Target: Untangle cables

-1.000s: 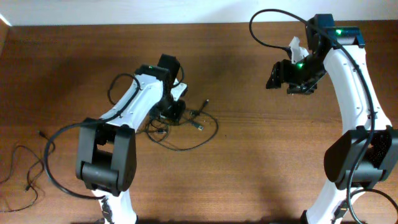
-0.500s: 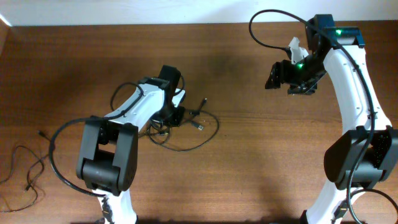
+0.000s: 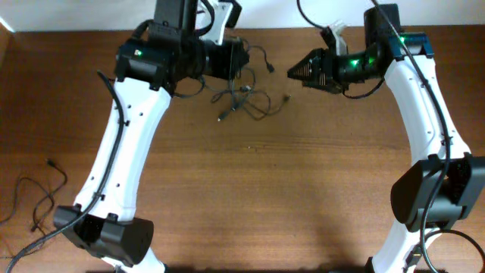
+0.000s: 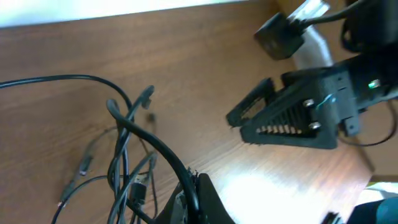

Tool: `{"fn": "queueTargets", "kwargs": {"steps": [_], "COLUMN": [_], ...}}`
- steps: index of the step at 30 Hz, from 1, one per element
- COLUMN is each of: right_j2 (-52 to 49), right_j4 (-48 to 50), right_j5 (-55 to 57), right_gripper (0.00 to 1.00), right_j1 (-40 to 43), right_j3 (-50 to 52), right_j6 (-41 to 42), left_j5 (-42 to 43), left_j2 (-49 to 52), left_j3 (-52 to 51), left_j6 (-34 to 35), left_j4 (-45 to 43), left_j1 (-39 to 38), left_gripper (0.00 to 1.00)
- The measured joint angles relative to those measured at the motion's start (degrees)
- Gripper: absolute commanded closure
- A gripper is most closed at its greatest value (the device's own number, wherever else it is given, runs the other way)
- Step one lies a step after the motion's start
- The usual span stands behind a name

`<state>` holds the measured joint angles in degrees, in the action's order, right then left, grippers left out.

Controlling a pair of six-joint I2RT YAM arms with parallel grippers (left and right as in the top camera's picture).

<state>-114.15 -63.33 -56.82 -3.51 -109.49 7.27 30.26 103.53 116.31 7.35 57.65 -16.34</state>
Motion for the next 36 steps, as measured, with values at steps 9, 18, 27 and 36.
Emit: {"fn": "queueTargets", "kwargs": {"steps": [9, 18, 27, 36], "right_j2": [0.0, 0.0, 0.1, 2.1], "right_j4": [11.1, 25.7, 24.9, 3.0], "right_j5": [4.8, 15.3, 33.1, 36.1], "right_gripper": [0.25, 0.25, 0.51, 0.96], "right_j1": [-11.1, -13.0, -13.1, -6.9], "right_j3": [-0.3, -0.3, -0.5, -2.5], "right_j6": [10.7, 21.2, 30.3, 25.0], "left_j5": [2.6, 18.0, 23.9, 17.0], "left_j2": [0.0, 0.0, 0.0, 0.0], "left_j3": [0.2, 0.3, 0.2, -0.1], "left_j6": [14.9, 29.0, 31.6, 21.0], "left_j4": [-10.4, -17.6, -19.6, -9.9], "left_j1": [0.8, 2.4, 4.4, 12.5], "left_gripper": [1.00, 1.00, 1.00, 1.00]}}
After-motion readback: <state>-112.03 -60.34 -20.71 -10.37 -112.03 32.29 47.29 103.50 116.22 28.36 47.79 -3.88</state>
